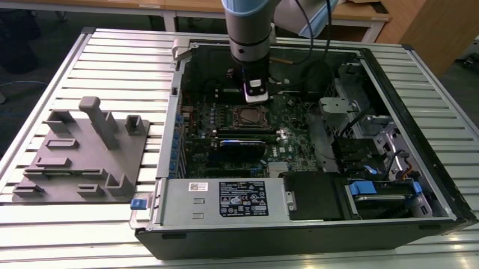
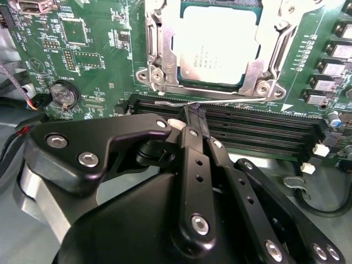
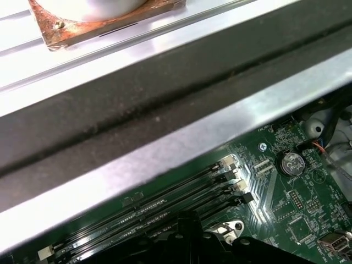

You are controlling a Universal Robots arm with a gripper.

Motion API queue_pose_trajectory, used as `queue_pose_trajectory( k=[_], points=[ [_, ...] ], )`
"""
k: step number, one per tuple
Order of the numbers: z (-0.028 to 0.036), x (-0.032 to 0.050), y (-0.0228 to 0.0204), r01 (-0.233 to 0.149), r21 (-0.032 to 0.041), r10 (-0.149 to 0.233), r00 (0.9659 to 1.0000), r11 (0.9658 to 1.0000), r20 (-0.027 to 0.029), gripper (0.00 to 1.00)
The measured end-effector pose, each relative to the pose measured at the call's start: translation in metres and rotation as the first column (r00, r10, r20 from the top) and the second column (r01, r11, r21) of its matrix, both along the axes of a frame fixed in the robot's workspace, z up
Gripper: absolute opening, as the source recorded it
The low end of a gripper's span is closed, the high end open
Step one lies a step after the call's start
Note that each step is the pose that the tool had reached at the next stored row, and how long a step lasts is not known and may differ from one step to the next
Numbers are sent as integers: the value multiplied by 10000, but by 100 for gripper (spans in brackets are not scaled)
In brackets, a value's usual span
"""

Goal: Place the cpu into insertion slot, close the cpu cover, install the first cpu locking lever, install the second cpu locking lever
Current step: 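Install the first cpu locking lever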

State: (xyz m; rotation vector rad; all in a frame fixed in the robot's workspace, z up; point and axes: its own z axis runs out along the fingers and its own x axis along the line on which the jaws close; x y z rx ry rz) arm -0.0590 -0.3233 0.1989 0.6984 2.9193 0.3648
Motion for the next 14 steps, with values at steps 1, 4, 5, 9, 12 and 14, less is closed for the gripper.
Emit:
queue_pose_trajectory(
  k=[1,4,5,9,12,14],
  points=[
    [0,4,0,1,0,-1,10000,10000,0,11],
    [0,15,0,0,1,0,10000,10000,0,11],
    [0,16,0,1,0,-1,10000,10000,0,11],
    [0,19,-2,0,-1,0,10000,10000,0,11],
    [0,19,-11,0,0,0,10000,10000,0,11],
    [0,19,-18,0,0,0,10000,10000,1,11]
  ],
)
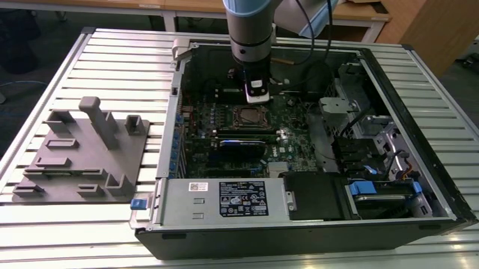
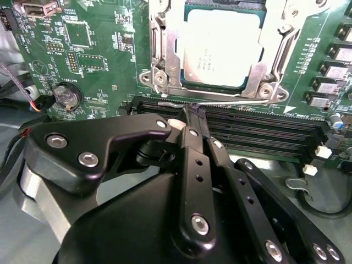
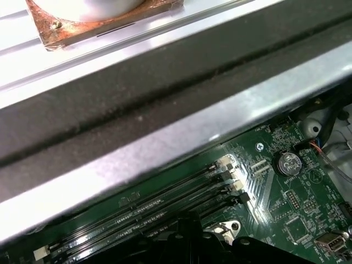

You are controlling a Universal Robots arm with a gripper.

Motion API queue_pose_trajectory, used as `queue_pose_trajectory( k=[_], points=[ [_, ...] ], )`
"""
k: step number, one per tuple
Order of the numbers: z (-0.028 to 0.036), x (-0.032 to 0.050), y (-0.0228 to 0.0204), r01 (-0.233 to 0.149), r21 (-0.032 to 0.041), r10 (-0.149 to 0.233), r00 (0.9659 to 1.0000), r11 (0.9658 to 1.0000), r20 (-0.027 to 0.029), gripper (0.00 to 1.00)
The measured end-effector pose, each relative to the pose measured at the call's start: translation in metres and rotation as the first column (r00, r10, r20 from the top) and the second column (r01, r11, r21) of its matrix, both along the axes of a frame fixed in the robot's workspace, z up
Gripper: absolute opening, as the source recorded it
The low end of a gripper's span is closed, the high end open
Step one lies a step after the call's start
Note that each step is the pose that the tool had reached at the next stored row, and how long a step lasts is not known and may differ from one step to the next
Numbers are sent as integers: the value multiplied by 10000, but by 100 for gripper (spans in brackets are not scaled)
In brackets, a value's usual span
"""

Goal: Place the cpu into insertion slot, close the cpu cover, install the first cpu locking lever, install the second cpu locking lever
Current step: 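Install the first cpu locking lever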

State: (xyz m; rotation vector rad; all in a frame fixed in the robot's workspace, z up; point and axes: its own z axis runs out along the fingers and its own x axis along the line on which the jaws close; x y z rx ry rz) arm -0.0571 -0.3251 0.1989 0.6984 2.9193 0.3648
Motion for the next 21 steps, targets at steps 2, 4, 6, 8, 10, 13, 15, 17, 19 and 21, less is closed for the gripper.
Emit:
queue_pose_trajectory(
  k=[2,4,6,8,10,13,15,17,19,21],
  points=[
    [-1,0,-6,1,0,-1,10000,10000,0,11],
    [-1,0,-7,2,-1,-2,10000,10000,-1,11],
    [-1,0,-8,0,6,0,10000,10000,0,11],
    [-2,0,-6,0,8,0,10000,10000,0,11],
    [-1,0,2,1,6,-1,10000,10000,-1,11],
    [-1,0,20,0,6,0,10000,10000,-1,11],
    [-2,0,26,0,8,0,10000,10000,-1,11],
    [-2,0,27,0,8,0,10000,10000,0,11],
    [-2,0,28,0,7,0,10000,10000,0,11],
    [-2,2,28,2,7,-2,10000,10000,-1,11]
  ],
)
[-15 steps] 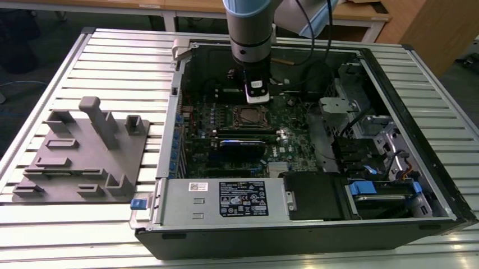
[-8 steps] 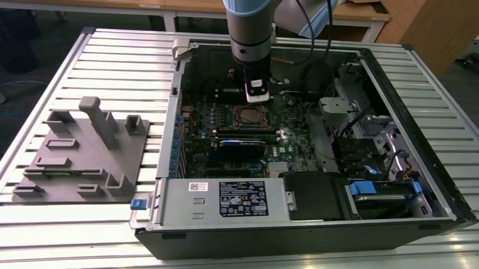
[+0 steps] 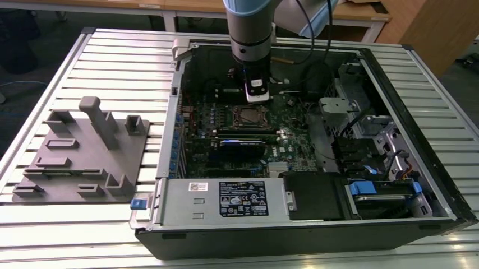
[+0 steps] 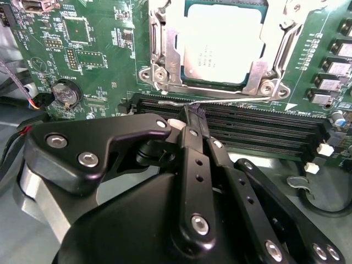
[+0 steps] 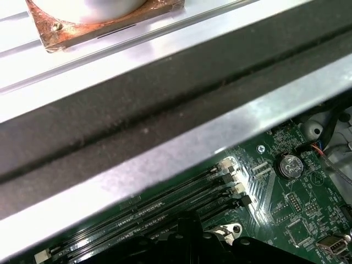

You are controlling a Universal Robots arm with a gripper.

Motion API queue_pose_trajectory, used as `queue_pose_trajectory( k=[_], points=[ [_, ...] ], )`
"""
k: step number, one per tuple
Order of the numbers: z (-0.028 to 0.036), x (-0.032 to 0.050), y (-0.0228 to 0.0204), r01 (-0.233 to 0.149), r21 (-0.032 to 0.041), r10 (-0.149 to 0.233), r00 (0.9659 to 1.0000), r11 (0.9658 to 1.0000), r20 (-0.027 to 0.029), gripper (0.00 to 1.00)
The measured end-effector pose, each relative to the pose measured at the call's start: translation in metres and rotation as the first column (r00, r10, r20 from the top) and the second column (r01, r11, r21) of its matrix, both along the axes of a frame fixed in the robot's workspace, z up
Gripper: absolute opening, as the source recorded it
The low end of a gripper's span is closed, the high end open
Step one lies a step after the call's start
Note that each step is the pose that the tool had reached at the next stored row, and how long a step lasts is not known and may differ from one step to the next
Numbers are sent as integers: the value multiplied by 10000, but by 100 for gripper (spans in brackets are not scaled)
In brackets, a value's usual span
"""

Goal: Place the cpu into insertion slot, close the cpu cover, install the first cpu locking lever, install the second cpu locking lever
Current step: 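Install the first cpu locking lever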

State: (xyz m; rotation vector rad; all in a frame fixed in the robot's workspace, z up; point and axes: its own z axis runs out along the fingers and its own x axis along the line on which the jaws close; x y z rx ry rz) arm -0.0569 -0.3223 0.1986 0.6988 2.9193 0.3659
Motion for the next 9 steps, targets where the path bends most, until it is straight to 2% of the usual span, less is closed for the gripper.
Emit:
queue_pose_trajectory(
  k=[9],
  points=[
    [-5,19,-6,-1,1,1,10000,10000,1,11]
  ],
)
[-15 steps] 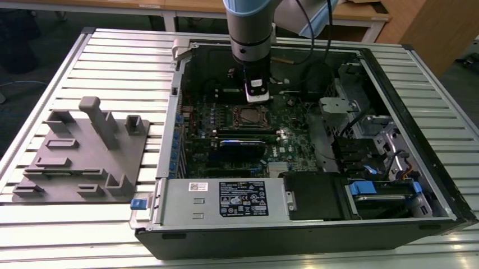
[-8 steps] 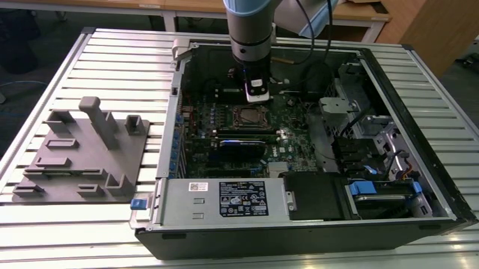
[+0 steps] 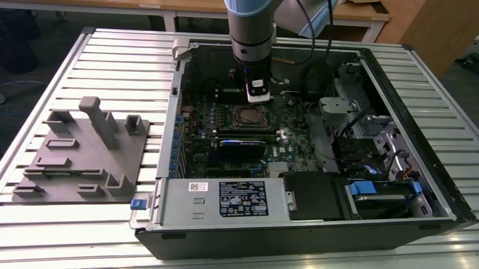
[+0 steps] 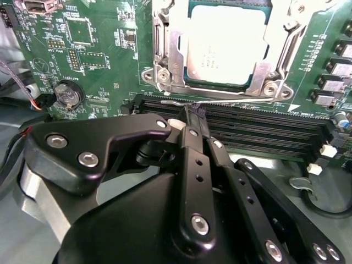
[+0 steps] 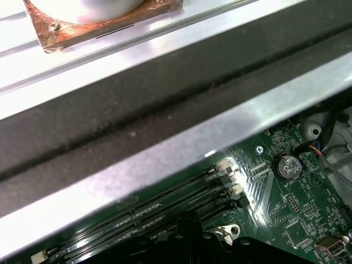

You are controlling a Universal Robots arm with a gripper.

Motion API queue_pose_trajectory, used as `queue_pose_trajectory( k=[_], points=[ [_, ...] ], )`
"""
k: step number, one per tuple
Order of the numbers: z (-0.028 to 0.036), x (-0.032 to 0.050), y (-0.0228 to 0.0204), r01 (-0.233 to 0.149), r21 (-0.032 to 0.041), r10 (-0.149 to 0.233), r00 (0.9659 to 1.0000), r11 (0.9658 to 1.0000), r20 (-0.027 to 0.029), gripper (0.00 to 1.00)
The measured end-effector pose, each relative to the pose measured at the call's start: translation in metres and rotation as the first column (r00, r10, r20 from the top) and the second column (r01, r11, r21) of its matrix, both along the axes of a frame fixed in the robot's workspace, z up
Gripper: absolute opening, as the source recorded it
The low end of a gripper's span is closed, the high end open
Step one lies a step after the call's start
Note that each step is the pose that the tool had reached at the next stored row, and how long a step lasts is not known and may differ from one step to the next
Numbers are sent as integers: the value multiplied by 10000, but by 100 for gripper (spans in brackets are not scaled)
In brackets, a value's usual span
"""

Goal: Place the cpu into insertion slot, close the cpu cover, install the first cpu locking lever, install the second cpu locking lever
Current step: 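Install the first cpu locking lever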

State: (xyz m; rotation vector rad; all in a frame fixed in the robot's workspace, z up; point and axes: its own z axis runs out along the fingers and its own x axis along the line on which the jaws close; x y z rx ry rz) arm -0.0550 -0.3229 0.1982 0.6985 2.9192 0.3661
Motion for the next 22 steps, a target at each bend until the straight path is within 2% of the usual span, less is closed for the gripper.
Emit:
queue_pose_trajectory(
  k=[16,22],
  points=[
    [-14,0,-30,0,0,0,10000,10000,4,11],
    [-29,0,-34,-1,-2,1,10000,10000,21,11]
  ],
)
